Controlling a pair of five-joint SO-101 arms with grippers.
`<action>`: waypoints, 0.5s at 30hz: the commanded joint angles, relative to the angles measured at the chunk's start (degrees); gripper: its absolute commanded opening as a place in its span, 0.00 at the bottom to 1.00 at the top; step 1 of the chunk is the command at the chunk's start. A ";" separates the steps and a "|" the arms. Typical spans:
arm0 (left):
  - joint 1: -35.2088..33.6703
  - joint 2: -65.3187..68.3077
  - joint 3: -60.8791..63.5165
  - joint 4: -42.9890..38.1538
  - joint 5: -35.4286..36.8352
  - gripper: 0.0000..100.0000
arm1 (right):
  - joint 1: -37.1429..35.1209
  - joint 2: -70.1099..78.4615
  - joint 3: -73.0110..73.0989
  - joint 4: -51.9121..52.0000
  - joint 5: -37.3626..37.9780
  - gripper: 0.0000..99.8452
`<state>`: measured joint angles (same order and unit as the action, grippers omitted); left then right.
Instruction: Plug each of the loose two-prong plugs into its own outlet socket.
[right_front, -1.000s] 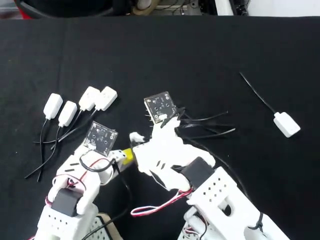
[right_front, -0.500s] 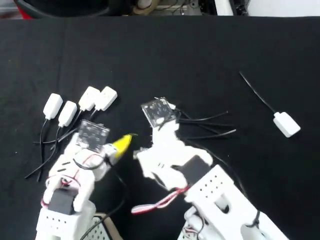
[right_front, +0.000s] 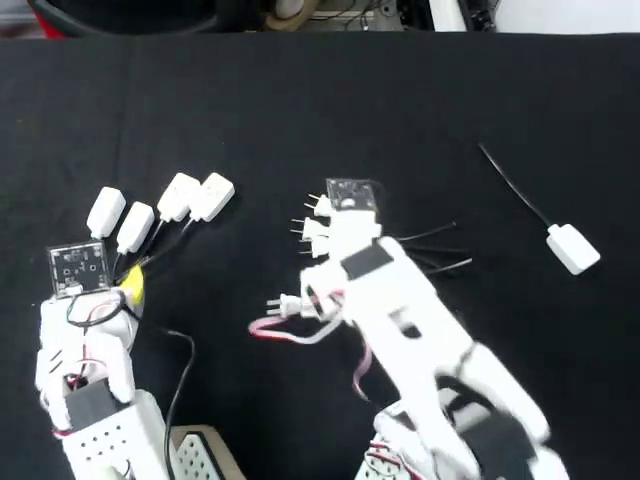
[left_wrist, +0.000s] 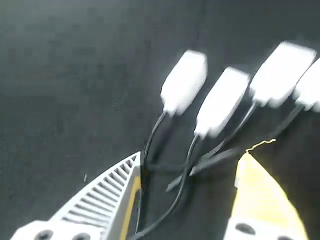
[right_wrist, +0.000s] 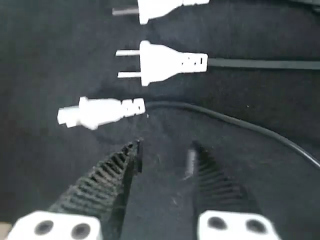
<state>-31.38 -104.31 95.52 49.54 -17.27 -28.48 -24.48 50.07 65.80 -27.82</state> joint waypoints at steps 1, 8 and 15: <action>-2.68 0.00 1.80 2.46 -6.33 0.30 | 0.62 15.87 -10.59 -2.29 -2.37 0.15; 1.71 0.09 1.80 11.43 -15.21 0.30 | -0.79 27.21 -19.74 -1.49 -4.75 0.14; 3.21 0.09 1.80 12.22 -16.62 0.30 | -1.32 27.03 -26.95 0.00 -11.43 0.14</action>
<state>-29.10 -104.31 96.22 61.49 -33.27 -28.40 2.59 28.09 65.10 -35.91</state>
